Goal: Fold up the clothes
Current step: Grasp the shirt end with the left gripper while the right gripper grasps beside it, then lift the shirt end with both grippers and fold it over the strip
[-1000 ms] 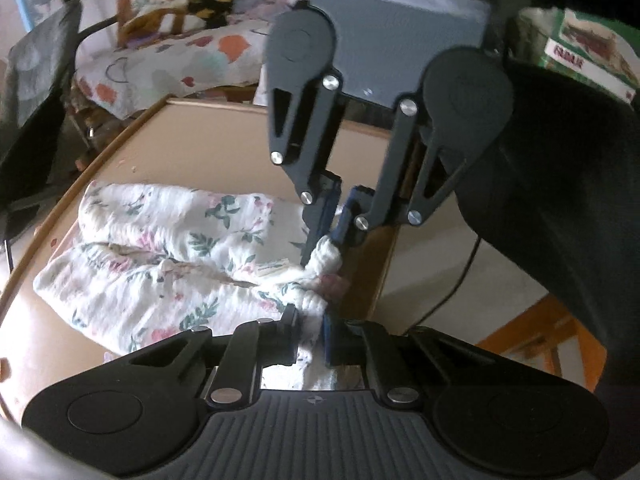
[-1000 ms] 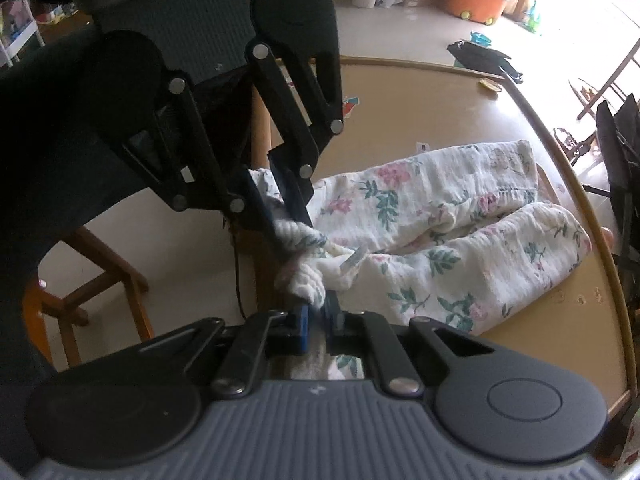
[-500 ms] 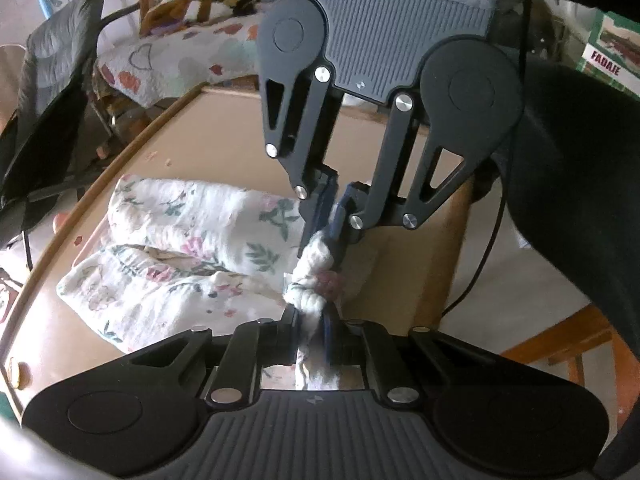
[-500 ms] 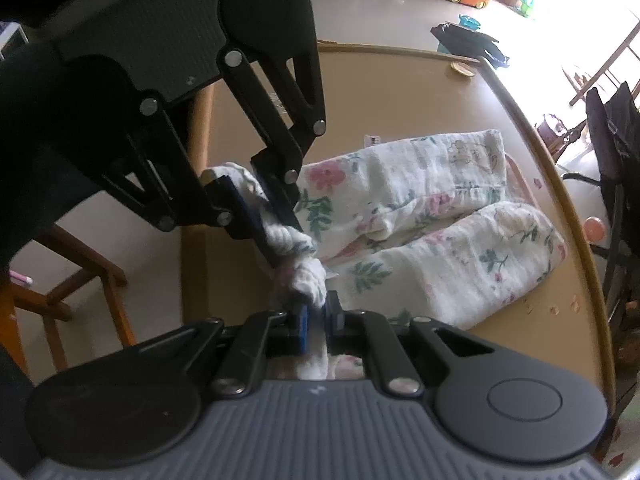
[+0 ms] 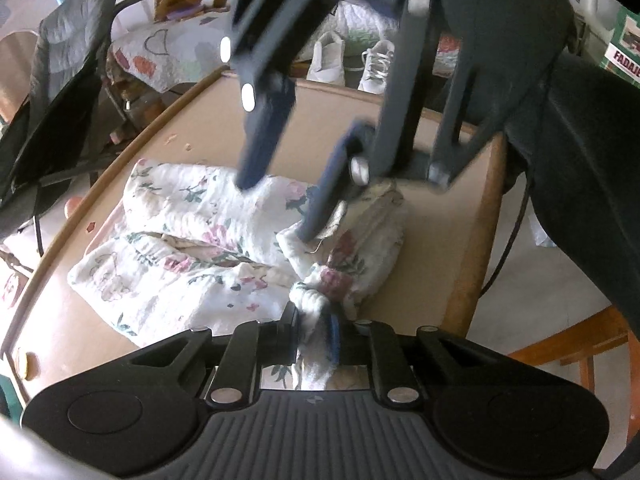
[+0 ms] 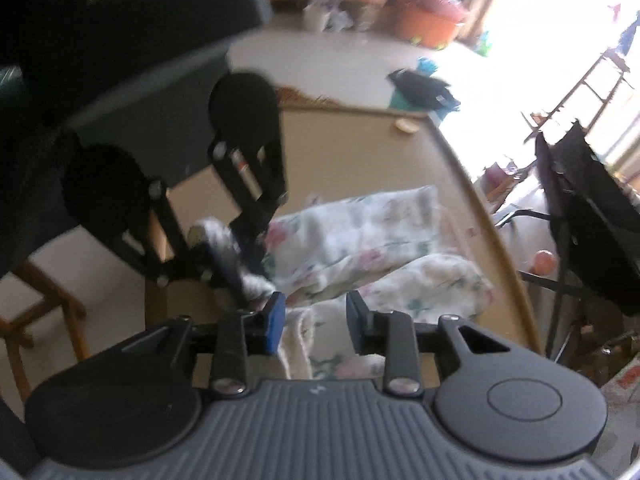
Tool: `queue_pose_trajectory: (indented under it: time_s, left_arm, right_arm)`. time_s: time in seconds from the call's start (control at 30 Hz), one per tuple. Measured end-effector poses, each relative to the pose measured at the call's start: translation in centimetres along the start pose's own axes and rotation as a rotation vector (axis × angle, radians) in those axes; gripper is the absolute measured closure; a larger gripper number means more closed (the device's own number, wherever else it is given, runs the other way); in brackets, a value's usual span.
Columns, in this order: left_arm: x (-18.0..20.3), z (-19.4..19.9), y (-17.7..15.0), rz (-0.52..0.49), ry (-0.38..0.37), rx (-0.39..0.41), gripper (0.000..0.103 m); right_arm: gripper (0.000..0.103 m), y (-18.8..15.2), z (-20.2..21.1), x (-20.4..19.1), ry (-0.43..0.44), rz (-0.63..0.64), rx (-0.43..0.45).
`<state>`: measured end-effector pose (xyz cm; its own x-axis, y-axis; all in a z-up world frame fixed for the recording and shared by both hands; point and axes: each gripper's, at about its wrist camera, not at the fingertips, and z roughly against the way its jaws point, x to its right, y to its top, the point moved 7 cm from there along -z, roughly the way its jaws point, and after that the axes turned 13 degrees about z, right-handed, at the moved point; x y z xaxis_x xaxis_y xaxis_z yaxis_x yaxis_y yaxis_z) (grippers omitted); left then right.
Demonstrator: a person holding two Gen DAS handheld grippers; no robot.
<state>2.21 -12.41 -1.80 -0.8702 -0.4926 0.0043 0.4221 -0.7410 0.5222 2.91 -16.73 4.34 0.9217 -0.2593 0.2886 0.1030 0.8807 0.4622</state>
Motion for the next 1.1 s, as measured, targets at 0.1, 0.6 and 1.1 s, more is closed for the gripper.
queue_pose_trajectory:
  time_s: [0.1, 0.6, 1.1]
  left_arm:
    - [-0.2, 0.0, 0.1, 0.008, 0.011, 0.0, 0.084]
    - [-0.9, 0.8, 0.4, 0.03, 0.041, 0.058, 0.08]
    - [-4.3, 7.4, -4.0, 0.528, 0.109, 0.356, 0.047]
  right_arm:
    - [0.071, -0.3, 1.4, -0.1, 0.001, -0.075, 0.036]
    - [0.098, -3.4, -3.6, -2.5, -0.068, -0.279, -0.059]
    - [0.098, -4.2, -4.6, -2.5, -0.078, -0.362, -0.053]
